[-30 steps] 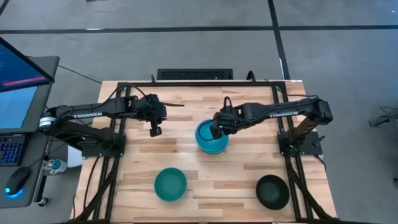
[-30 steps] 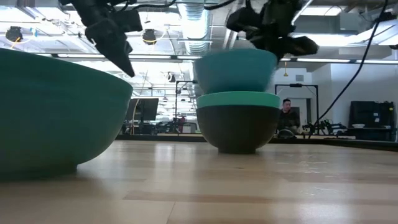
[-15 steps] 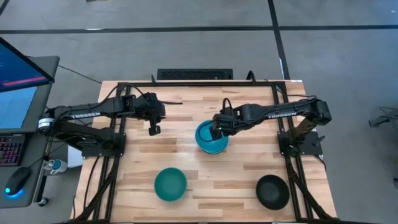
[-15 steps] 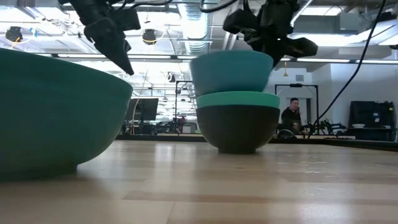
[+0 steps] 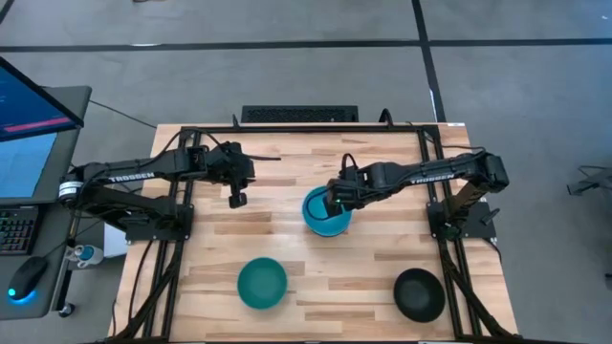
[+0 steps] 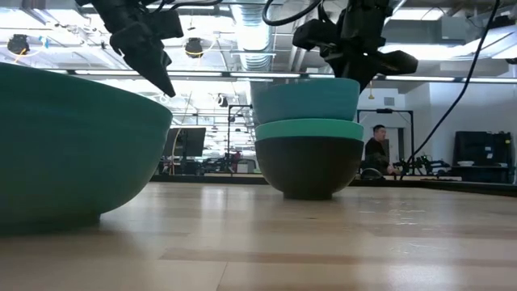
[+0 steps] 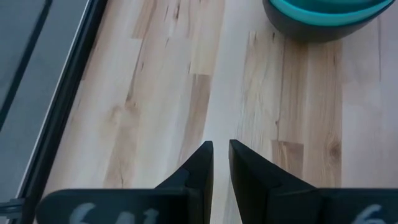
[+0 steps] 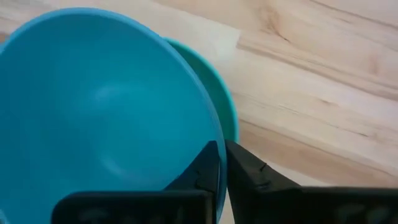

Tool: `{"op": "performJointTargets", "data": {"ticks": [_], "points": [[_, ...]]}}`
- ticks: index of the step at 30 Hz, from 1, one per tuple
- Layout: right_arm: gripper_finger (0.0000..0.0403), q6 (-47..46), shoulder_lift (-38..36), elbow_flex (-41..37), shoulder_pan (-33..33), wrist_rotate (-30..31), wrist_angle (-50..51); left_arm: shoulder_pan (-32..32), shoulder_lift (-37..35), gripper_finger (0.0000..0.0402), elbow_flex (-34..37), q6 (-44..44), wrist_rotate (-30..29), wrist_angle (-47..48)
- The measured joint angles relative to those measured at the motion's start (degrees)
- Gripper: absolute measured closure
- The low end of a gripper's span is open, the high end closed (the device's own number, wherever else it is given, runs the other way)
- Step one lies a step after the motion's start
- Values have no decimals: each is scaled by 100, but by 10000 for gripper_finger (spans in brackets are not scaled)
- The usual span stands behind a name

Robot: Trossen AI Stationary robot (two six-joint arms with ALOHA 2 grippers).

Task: Nest bowls inside each other
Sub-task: Stack the blue bowl on top of the blue bowl

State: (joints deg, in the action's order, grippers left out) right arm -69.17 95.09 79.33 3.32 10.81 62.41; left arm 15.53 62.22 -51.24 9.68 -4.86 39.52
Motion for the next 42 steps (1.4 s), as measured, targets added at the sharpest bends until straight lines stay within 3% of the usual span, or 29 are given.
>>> {"op": "performJointTargets", "data": {"ticks": [4,12,15,19,25,29,32,38,42], "points": [[317,39,0,-1,6,43,3,0,1,359,0,0,94,1],[195,3,0,0,8,131,30,0,2,359,0,20,106,-1],[178,-72,0,-2,3,131,70,0,2,359,0,19,106,0],[215,-29,-2,-2,-7,143,36,0,2,359,0,19,106,-1],[332,12,-2,-2,-7,152,37,0,2,359,0,17,106,-1],[385,21,-7,-4,-7,246,15,0,2,359,-2,14,106,1],[390,65,-7,-9,-17,267,50,0,2,359,-2,12,106,1],[361,242,-7,-9,-96,142,29,0,3,359,94,10,106,-33],[376,276,-7,-9,-95,129,-20,0,4,359,317,-80,109,-137]]}}
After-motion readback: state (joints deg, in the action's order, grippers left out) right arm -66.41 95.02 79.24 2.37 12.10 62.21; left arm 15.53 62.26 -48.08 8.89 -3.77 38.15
